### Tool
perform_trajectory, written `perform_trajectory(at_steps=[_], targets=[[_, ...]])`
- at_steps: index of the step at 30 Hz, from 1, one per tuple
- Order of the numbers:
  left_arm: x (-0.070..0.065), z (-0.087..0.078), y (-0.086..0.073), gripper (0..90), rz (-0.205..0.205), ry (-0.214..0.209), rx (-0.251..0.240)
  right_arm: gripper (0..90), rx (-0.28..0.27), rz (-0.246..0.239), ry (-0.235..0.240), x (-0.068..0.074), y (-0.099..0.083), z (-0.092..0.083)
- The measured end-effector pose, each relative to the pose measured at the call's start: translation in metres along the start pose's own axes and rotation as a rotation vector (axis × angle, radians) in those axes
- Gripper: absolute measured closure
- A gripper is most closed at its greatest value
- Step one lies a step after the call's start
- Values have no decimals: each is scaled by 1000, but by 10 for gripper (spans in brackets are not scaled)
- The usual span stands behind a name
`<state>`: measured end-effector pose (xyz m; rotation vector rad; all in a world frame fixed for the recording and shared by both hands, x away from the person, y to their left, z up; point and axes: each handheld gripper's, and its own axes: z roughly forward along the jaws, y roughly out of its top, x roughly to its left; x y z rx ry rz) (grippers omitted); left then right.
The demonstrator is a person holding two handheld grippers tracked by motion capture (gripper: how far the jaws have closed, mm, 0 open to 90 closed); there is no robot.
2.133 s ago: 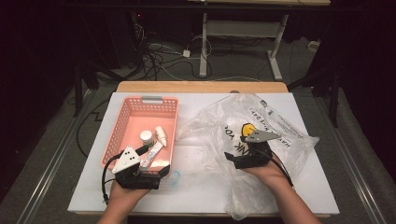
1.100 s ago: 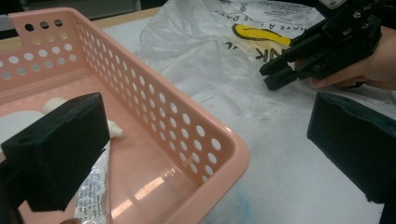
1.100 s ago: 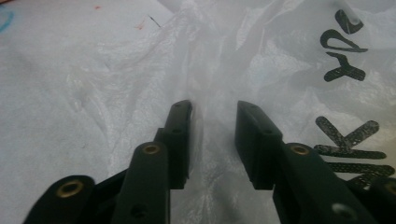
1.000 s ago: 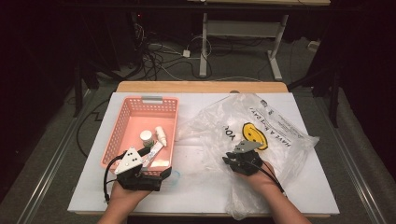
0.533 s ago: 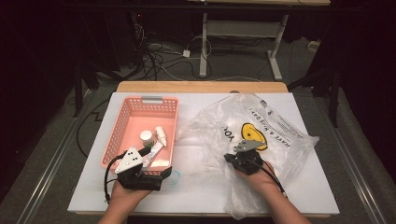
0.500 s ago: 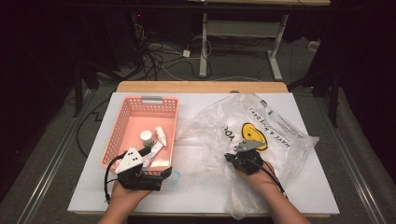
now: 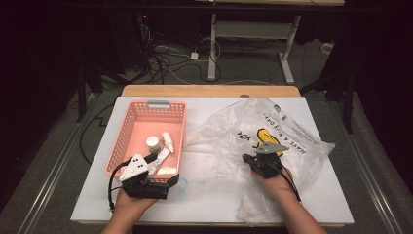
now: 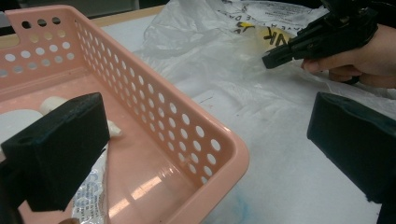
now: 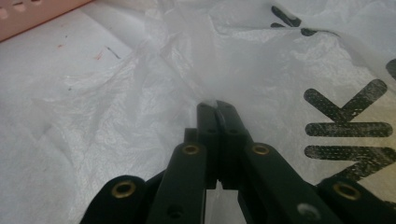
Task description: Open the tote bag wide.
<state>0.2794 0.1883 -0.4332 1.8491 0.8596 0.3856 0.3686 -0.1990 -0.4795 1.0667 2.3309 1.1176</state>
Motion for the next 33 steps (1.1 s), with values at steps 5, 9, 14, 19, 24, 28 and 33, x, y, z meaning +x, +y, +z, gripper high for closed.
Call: perform_trajectory(at_steps=[5, 9, 14, 19, 24, 28, 33], targets=[[0, 0, 0, 0, 1, -3, -2, 900, -39, 30, -31, -10, 1, -9], [0, 0, 0, 0, 2, 0, -2, 900, -69, 54, -42, -19, 1, -16], [1, 0, 0, 0, 1, 0, -3, 900, -112, 71, -51, -28, 2, -25], [1, 0, 0, 0, 3, 2, -2, 900, -142, 78, -56, -32, 5, -33], [1, 0, 0, 0, 5, 3, -2, 900, -178, 66, -54, -31, 9, -42], [1, -1, 0, 0, 7, 6, -2, 900, -217, 48, -55, -29, 13, -49], [1, -1, 0, 0, 10, 9, -2, 900, -242, 43, -55, -29, 16, -55]])
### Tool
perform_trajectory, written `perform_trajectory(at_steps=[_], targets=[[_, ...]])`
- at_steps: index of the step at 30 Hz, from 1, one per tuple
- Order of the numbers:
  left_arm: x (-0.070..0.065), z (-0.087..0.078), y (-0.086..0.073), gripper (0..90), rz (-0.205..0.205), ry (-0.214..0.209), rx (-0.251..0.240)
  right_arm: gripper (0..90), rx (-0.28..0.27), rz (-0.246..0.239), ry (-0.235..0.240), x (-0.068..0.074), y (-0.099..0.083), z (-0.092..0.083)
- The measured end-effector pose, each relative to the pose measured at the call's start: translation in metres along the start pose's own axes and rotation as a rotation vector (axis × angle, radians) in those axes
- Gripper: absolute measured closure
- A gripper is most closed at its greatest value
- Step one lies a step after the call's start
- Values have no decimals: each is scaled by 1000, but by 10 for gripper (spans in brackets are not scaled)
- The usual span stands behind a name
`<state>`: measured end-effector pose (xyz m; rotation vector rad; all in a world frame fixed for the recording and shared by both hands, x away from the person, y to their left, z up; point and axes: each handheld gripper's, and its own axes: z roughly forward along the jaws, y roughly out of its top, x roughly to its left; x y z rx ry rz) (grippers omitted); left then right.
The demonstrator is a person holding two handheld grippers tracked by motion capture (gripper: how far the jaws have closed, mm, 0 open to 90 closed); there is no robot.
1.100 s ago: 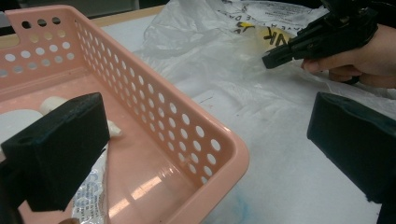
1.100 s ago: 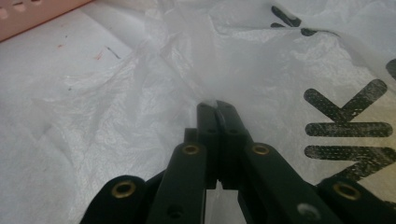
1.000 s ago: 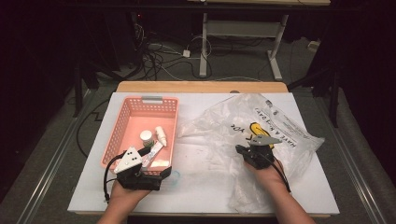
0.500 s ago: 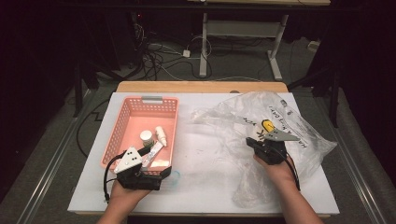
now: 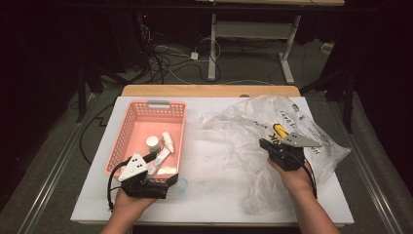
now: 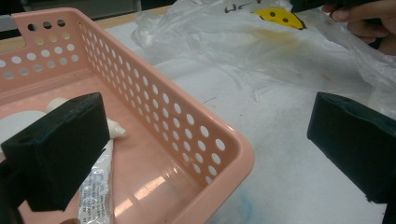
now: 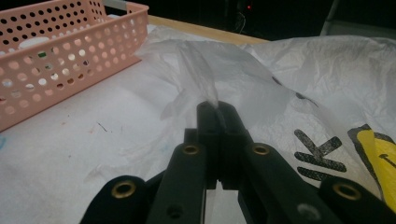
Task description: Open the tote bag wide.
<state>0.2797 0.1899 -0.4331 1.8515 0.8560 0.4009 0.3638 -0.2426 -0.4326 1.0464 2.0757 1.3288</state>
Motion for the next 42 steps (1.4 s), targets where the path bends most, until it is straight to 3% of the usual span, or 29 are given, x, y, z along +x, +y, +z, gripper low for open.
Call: perform_trajectory(at_steps=[19, 30, 35, 42], targets=[[-1, 1, 0, 0, 4, 2, 4, 900, -114, -32, -28, 0, 24, -26], [-1, 0, 0, 0, -5, 8, -11, 900, -207, -41, -59, -4, 42, -50], [1, -3, 0, 0, -13, 26, -34, 900, -205, -28, -63, -8, 40, -47], [5, -6, 4, 0, -34, 36, -14, 900, -195, -19, -50, -9, 38, -43]])
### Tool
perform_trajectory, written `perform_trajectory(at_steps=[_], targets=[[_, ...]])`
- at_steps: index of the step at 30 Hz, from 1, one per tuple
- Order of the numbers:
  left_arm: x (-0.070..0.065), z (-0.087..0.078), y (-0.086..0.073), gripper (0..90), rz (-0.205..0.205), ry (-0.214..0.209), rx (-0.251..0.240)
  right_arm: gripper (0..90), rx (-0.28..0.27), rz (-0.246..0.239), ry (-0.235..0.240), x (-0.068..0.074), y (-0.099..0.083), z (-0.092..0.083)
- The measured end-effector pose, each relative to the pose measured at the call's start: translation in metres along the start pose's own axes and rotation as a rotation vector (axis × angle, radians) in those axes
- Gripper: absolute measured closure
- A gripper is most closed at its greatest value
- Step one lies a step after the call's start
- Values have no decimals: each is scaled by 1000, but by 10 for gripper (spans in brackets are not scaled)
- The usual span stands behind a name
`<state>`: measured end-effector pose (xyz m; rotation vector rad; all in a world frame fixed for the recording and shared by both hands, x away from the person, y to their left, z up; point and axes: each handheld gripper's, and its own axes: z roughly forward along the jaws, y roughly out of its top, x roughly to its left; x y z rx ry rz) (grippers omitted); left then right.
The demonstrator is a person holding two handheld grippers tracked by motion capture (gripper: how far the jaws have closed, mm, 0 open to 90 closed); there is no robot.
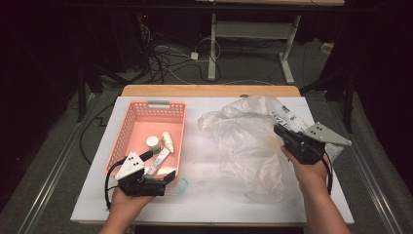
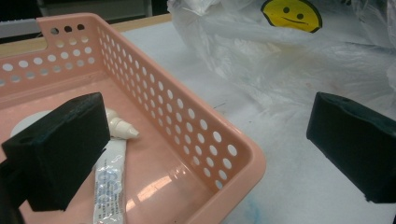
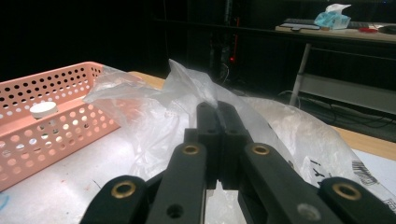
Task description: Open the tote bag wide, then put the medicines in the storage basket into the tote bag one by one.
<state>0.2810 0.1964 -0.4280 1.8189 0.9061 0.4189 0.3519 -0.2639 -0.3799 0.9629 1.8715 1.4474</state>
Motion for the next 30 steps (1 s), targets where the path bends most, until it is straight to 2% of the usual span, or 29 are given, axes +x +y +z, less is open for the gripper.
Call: perform_trajectory(at_steps=[4, 7, 10, 18, 21, 24, 26, 30], targets=[[6, -3, 4, 0, -28, 12, -5, 900, 1, -1, 5, 2, 0, 2], [9, -4, 6, 0, -30, 31, -11, 900, 3, 0, 6, 2, -1, 3], [12, -5, 7, 0, -30, 47, 5, 900, 2, -1, 11, 2, -1, 5], [16, -3, 11, 0, -59, 58, -20, 900, -1, 12, 15, 2, -2, 5], [20, -5, 15, 0, -82, 79, -26, 900, 0, 20, 22, 1, -1, 5], [23, -5, 25, 0, -65, 97, -7, 900, 4, 26, 25, 0, 1, 7], [25, -5, 31, 0, -58, 103, -4, 900, 29, 5, 27, 4, 3, 10], [34, -1, 44, 0, -57, 125, 2, 900, 31, -13, 41, 10, 3, 13]])
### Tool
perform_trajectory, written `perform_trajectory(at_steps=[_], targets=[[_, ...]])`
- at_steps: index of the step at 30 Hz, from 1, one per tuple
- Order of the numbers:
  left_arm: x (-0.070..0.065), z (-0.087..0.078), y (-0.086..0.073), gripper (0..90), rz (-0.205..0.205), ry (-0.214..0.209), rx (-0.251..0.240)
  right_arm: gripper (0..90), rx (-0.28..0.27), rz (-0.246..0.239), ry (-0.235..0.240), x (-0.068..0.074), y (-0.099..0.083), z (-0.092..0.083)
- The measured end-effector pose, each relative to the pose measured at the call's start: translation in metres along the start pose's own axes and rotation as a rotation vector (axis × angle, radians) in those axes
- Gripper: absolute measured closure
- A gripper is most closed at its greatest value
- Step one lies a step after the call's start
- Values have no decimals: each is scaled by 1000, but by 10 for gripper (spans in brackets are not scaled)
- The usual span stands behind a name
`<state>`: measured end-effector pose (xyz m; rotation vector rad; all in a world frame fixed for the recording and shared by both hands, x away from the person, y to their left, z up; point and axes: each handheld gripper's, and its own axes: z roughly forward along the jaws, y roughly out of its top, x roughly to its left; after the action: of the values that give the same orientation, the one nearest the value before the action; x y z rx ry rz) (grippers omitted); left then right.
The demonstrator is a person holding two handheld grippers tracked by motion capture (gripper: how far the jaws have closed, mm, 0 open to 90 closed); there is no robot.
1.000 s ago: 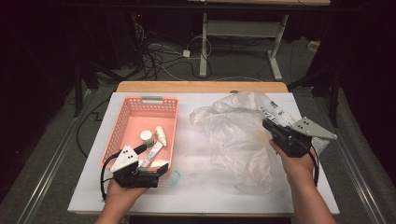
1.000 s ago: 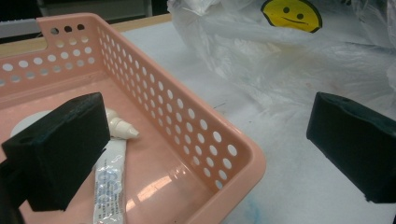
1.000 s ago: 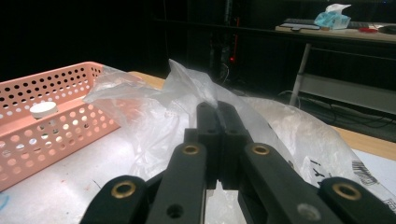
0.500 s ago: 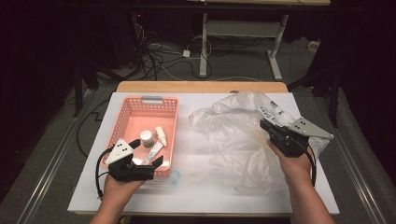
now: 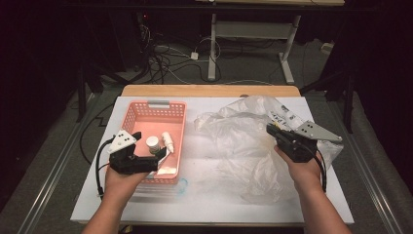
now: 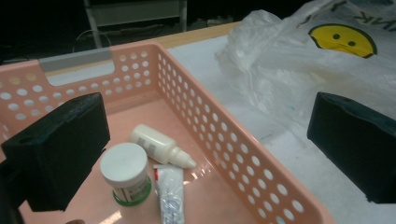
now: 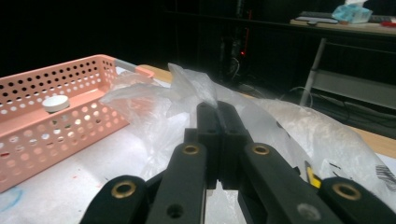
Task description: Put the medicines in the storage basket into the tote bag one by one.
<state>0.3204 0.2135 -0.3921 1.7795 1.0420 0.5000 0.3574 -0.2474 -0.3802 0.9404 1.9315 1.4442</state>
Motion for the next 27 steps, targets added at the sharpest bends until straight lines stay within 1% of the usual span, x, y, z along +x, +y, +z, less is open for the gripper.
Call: perform_trajectory(at_steps=[2, 3, 4, 5, 7, 9, 11, 13, 14, 16, 17, 20, 22, 23, 25, 27], targets=[[7, 4, 5, 0, -21, -3, 7, 900, -5, 2, 14, 4, -5, 3], [10, 6, 7, 0, -24, -1, 12, 900, -5, 2, 14, 4, -5, 3], [13, 9, 9, 19, -24, 2, 20, 900, -3, 8, 25, 5, -9, 6], [16, 13, 10, 19, -26, 3, 30, 900, -3, 8, 25, 5, -9, 6], [24, 20, 11, 33, -33, 9, 67, 900, 14, -6, 28, 5, -11, 8], [31, 27, 11, 45, -47, 19, 133, 900, 16, 3, 28, 4, -13, 8], [37, 34, 10, 45, -68, 19, 201, 900, 15, 1, 28, 4, -13, 7], [40, 39, 9, 50, -68, 25, 271, 900, 13, 6, 26, 3, -13, 6], [41, 41, 9, 77, -68, 24, 295, 900, 11, 0, 25, 2, -13, 5], [42, 42, 9, 94, -60, 28, 334, 900, 11, 5, 24, 2, -13, 4], [42, 44, 9, 109, -64, 29, 359, 900, 6, 6, 22, 1, -13, 3], [45, 49, 8, 111, -95, 22, 448, 900, -2, 8, 19, 0, -12, -1], [47, 51, 7, 120, -106, 16, 502, 900, -3, 10, 18, 0, -11, -1], [47, 52, 6, 130, -100, 13, 526, 900, -2, 15, 18, 0, -11, -2], [47, 54, 6, 149, -94, 5, 566, 900, -10, 10, 17, -1, -11, -3], [47, 57, 6, 155, -102, -11, 612, 900, -11, 12, 17, -1, -11, -3]])
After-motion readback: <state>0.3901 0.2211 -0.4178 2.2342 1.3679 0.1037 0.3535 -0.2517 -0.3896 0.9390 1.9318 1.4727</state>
